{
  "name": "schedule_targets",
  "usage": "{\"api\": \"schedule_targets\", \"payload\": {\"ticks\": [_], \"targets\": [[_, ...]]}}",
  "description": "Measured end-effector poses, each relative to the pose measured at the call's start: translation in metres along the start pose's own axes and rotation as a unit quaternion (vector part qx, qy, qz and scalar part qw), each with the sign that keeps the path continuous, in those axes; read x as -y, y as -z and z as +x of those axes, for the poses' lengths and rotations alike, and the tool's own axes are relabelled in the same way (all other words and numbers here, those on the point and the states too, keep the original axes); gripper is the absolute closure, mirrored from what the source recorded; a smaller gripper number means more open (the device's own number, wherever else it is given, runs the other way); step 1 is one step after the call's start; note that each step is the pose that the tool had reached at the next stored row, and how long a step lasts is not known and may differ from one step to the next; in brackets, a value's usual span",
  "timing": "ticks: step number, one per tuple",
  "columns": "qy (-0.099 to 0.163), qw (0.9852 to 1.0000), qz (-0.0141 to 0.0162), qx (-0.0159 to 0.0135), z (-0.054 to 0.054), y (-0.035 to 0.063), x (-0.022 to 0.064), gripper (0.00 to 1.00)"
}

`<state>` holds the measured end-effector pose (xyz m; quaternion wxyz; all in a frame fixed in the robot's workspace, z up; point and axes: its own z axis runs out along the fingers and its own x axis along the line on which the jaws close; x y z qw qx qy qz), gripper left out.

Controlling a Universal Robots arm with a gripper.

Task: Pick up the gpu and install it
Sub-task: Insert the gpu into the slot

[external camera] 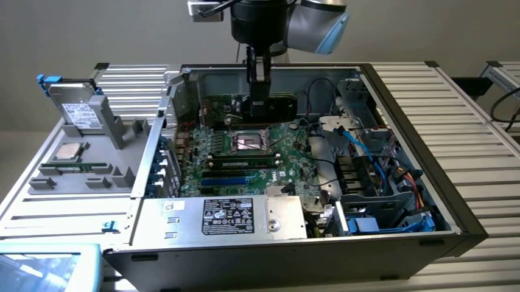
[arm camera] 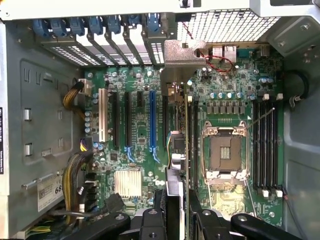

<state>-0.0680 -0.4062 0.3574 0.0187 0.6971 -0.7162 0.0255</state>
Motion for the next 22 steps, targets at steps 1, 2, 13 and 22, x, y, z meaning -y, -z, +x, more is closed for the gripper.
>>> {"api": "schedule_targets", "payload": {"ticks": [1, 2, 13, 22], "targets": [[0.0, 1.0, 0.0, 0.0, 0.0, -0.0004, -0.0003, 0.72], [0.0, 1.0, 0.0, 0.0, 0.0, -0.001, -0.0005, 0.72], [0.0, 1.0, 0.0, 0.0004, -0.001, -0.0183, -0.0167, 0.72], [0.0, 1.0, -0.0001, 0.0004, 0.0, -0.0347, -0.022, 0.72]]}}
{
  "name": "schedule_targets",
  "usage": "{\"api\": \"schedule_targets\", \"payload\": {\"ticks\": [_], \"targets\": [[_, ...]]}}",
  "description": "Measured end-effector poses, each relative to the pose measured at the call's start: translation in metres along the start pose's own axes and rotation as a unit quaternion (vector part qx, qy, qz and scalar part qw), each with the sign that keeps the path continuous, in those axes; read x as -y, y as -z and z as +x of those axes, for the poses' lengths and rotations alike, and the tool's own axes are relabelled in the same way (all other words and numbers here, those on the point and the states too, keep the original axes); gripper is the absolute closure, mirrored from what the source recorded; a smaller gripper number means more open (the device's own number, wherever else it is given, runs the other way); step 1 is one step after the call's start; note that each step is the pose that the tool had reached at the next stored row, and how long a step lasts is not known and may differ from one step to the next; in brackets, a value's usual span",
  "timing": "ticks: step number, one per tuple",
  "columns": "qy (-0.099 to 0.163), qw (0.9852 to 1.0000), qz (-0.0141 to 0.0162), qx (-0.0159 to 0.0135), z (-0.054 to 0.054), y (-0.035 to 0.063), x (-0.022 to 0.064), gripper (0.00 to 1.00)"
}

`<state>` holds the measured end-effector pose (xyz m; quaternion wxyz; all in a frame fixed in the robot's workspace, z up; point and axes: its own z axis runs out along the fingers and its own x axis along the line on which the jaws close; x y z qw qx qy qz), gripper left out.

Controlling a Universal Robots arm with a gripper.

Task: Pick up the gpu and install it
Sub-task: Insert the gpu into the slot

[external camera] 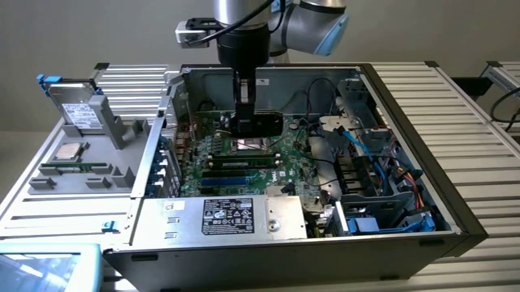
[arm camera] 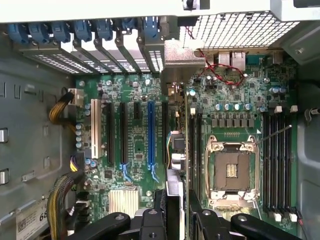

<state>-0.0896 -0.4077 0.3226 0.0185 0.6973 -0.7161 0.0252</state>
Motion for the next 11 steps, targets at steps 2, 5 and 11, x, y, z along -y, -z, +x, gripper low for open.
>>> {"api": "schedule_targets", "payload": {"ticks": [2, 5, 11], "targets": [[0.0, 1.0, 0.0, -0.0002, 0.0, -0.0035, -0.0037, 0.72], [0.0, 1.0, 0.0, -0.0005, 0.0, -0.009, -0.0074, 0.72], [0.0, 1.0, 0.0, -0.0004, 0.008, -0.0204, -0.0091, 0.72]]}}
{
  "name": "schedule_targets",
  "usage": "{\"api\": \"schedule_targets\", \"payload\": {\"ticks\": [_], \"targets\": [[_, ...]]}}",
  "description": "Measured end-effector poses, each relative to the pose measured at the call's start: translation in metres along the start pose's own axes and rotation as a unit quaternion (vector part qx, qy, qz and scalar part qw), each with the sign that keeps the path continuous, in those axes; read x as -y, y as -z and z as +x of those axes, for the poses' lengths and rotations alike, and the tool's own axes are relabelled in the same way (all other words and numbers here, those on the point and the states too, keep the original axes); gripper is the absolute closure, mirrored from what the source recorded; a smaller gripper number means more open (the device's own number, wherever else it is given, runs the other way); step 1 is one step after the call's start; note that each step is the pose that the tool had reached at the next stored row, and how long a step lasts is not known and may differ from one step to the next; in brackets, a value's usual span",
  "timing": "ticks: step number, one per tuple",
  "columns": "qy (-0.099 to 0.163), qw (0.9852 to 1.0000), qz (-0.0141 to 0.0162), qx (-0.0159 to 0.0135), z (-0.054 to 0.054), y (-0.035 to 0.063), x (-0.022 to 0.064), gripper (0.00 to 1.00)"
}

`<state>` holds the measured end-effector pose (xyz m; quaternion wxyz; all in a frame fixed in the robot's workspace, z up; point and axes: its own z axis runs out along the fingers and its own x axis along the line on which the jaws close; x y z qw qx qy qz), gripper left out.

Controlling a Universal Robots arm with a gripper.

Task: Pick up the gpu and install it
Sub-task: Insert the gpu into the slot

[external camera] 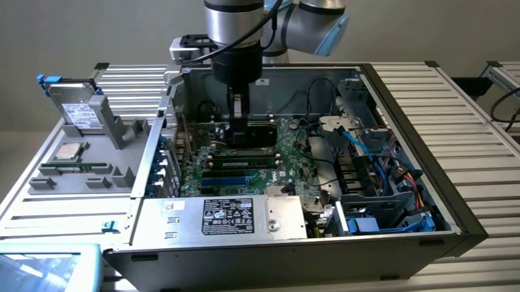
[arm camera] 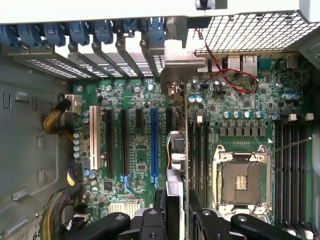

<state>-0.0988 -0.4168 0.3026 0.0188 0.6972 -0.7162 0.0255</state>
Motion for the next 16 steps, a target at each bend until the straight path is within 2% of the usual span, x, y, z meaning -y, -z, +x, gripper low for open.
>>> {"api": "schedule_targets", "payload": {"ticks": [8, 16], "targets": [[0.0, 1.0, 0.0, 0.0, 0.017, -0.0155, -0.0021, 0.72], [0.0, 1.0, 0.0, 0.0, 0.022, -0.0304, -0.0046, 0.72]]}}
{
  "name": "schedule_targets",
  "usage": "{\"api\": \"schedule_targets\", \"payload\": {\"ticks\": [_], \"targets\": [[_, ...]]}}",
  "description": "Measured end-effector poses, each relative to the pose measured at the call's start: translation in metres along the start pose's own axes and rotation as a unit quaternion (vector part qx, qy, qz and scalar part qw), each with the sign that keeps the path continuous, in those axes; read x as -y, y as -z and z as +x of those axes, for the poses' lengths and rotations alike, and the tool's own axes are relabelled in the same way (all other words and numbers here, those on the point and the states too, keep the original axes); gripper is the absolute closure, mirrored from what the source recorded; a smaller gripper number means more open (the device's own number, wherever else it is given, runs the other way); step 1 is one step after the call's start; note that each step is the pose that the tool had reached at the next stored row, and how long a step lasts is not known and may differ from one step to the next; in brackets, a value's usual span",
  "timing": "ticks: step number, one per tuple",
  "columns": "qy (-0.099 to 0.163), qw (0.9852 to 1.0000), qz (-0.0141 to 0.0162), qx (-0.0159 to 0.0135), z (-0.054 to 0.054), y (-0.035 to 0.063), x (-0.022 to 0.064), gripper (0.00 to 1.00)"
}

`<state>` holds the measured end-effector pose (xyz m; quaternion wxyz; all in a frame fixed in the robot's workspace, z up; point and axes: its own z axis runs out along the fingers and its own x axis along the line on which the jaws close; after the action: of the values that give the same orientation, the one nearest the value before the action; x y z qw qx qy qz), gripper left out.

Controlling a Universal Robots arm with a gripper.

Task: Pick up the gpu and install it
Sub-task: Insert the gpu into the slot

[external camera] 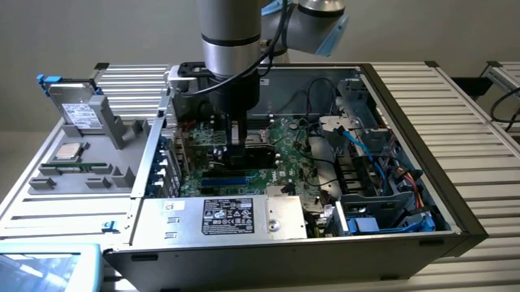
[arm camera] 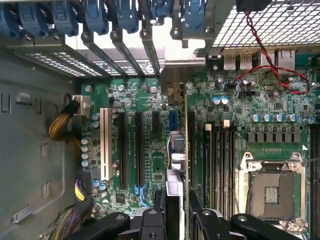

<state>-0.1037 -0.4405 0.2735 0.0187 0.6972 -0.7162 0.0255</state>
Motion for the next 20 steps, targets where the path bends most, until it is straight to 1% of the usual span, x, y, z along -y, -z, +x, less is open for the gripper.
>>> {"api": "schedule_targets", "payload": {"ticks": [4, 8, 12, 17, 20], "targets": [[0.0, 1.0, -0.0001, 0.0, 0.0, -0.0074, -0.0029, 0.72], [0.0, 1.0, 0.0, 0.0, 0.0, -0.014, -0.0108, 0.72], [0.0, 1.0, -0.0007, -0.0001, 0.0, -0.0143, -0.0114, 0.72], [0.0, 1.0, -0.0046, -0.0001, 0.001, -0.0159, -0.0127, 0.72], [0.0, 1.0, -0.0077, -0.0001, 0.002, -0.0179, -0.0127, 0.72]]}}
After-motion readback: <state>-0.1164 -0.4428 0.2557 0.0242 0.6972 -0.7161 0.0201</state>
